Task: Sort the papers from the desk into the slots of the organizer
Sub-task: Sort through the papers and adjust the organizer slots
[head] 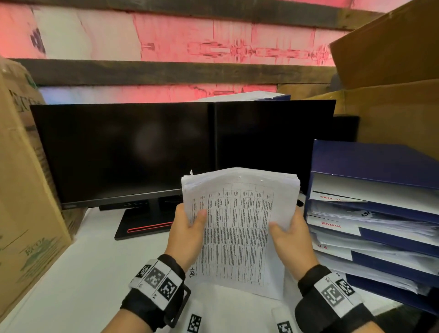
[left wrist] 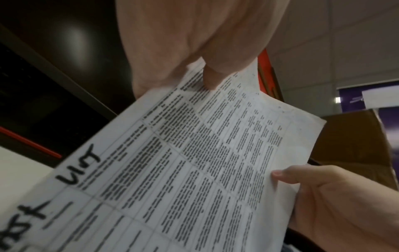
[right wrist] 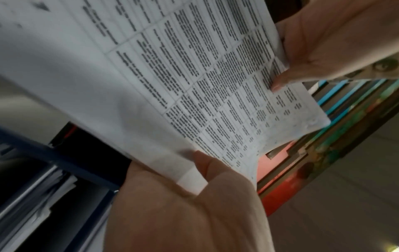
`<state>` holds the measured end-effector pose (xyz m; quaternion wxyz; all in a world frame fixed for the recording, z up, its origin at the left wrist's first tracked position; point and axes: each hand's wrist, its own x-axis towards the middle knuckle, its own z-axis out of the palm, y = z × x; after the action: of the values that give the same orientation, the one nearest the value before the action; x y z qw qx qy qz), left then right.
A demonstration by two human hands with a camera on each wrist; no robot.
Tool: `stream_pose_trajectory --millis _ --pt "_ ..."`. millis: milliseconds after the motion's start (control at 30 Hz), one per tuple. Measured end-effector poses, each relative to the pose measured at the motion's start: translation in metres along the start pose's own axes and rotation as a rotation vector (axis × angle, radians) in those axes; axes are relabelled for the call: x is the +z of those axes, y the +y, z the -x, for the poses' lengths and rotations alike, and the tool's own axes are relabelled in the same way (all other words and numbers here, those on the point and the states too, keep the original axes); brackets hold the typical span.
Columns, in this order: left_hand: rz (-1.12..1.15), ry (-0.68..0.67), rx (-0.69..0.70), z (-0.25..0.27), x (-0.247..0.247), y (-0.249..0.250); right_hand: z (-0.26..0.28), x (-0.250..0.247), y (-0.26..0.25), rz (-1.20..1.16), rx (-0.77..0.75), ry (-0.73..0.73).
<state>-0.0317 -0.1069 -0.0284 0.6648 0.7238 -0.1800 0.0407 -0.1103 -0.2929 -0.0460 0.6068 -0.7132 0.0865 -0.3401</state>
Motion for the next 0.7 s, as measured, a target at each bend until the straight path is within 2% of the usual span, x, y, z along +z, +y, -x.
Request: stream_pose_trajectory --millis 100,200,300,367,467,567,700 --pt "-0.077 -0.029 0.008 -0.001 0.002 -0.004 0.002 0.001 0.002 0.077 0.026 -0.053" --pt "-0.088 0.057 0.099 -0.002 0.005 0.009 0.001 0.005 -0.008 0.111 -0.055 -0.007" --pt "-0.06 0.094 0.112 -0.004 0.007 0.014 -0.003 0.009 -0.014 0.123 -0.11 0.006" --pt "-0.097 0.071 0.045 -0.004 0.007 0.002 -0.002 0.011 -0.006 0.163 -0.055 -0.037" --pt "-0.166 -0.008 -0.106 0.003 0.009 -0.029 0.008 0.01 0.023 0.233 0.111 -0.067" --pt "-0.156 -0.003 -0.167 0.009 0.01 -0.045 0.019 0.008 0.048 0.29 0.25 -0.109" --pt "-0.101 0.042 -0.187 0.01 0.01 -0.046 0.023 0.007 0.056 0.302 0.26 -0.088"
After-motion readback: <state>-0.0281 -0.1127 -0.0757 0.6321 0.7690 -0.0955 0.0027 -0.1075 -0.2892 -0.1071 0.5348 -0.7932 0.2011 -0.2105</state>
